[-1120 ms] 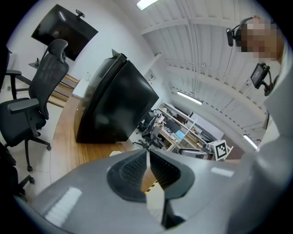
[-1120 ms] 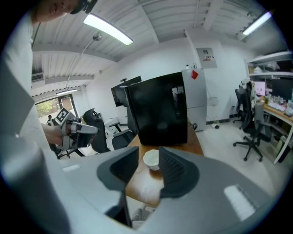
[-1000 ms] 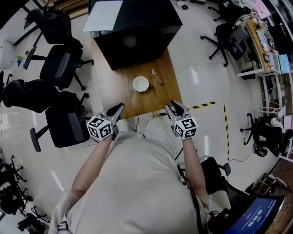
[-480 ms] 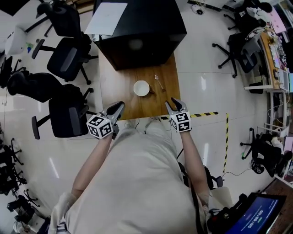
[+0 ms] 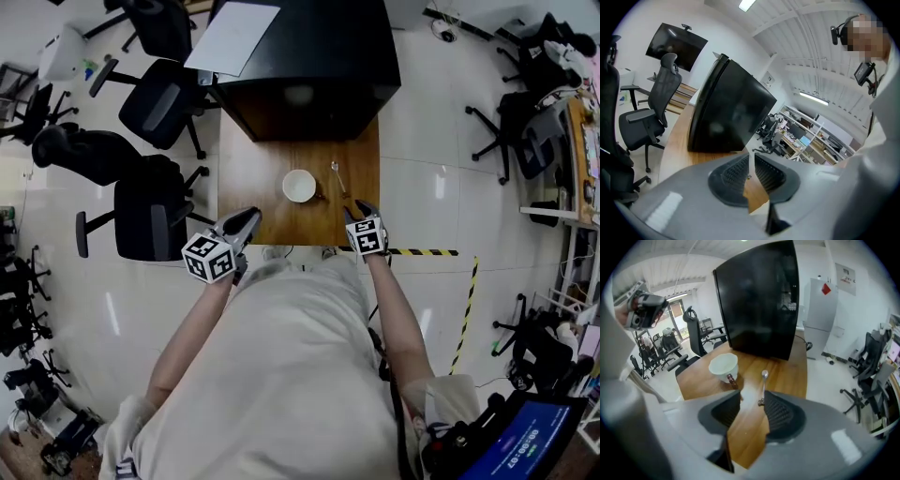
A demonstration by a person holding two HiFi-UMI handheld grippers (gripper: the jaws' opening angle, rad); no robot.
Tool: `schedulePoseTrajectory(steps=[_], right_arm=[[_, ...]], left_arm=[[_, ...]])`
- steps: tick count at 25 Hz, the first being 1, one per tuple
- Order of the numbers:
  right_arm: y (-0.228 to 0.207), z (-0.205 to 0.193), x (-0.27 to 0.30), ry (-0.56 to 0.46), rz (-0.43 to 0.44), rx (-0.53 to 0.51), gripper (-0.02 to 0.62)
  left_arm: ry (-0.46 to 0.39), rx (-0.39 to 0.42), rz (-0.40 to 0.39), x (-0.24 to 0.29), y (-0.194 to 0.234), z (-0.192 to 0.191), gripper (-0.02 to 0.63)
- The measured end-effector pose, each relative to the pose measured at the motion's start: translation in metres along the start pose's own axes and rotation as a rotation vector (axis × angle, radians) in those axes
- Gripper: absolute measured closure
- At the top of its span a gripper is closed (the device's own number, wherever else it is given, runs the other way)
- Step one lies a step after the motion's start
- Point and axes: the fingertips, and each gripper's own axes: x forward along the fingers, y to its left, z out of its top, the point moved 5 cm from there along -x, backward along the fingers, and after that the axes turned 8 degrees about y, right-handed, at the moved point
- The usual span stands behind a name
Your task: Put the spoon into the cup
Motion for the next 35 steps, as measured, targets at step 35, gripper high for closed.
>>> schedulePoseTrajectory(steps=[35], right_arm=[[-0.024,-0.019,0.109,0.219,-0.001,-0.037,0.465]], left_arm=[[-0.044,-0.126,0.217,-0.012,0.002,-0.001,0.588]])
